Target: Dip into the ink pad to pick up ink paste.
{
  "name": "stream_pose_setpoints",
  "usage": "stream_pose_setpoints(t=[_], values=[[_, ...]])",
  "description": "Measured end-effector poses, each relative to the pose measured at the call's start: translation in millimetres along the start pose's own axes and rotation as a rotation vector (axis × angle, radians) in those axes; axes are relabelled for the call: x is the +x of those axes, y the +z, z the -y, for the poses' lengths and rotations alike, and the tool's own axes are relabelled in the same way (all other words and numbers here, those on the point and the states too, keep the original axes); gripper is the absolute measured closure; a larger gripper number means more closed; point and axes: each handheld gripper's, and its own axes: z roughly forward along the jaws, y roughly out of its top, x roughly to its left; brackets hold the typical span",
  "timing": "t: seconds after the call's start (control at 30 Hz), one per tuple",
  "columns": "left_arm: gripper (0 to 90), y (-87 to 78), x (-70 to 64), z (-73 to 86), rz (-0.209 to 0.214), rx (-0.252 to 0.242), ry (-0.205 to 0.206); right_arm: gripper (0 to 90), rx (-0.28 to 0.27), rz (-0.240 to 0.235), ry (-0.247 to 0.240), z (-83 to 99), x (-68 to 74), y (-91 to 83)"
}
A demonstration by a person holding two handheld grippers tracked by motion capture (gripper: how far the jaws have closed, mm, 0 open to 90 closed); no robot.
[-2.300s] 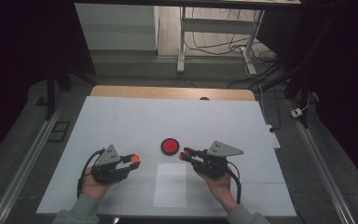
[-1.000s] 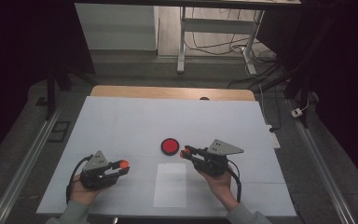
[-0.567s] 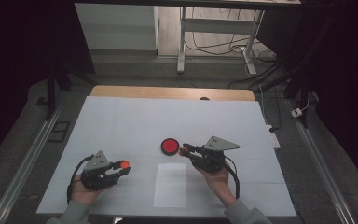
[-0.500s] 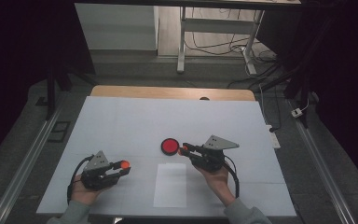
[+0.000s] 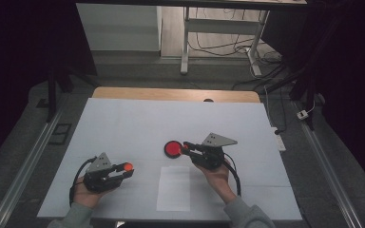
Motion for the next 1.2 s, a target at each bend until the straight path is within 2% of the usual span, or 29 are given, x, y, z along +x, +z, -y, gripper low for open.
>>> stream_pose_setpoints(t=[0.13,0.3,0.5,1.2], values=[[65.8,0.8,-0.6,-0.9,-0.001,0.003,0.003,72.4,0.006,-0.003,-0.002,-2.0,-1.7,4.1],[65.8,2.8,-0.6,-1.7,-0.001,0.007,0.002,72.4,0.04,-0.007,0.008,0.1,-3.2,12.5],[65.8,3.5,-0.3,-1.1,0.0,0.011,0.0,72.5,0.068,-0.007,-0.004,-1.1,-4.0,24.7],[65.8,3.8,-0.1,-1.1,0.0,0.015,0.001,72.4,0.147,0.028,-0.04,0.7,-11.9,56.4]])
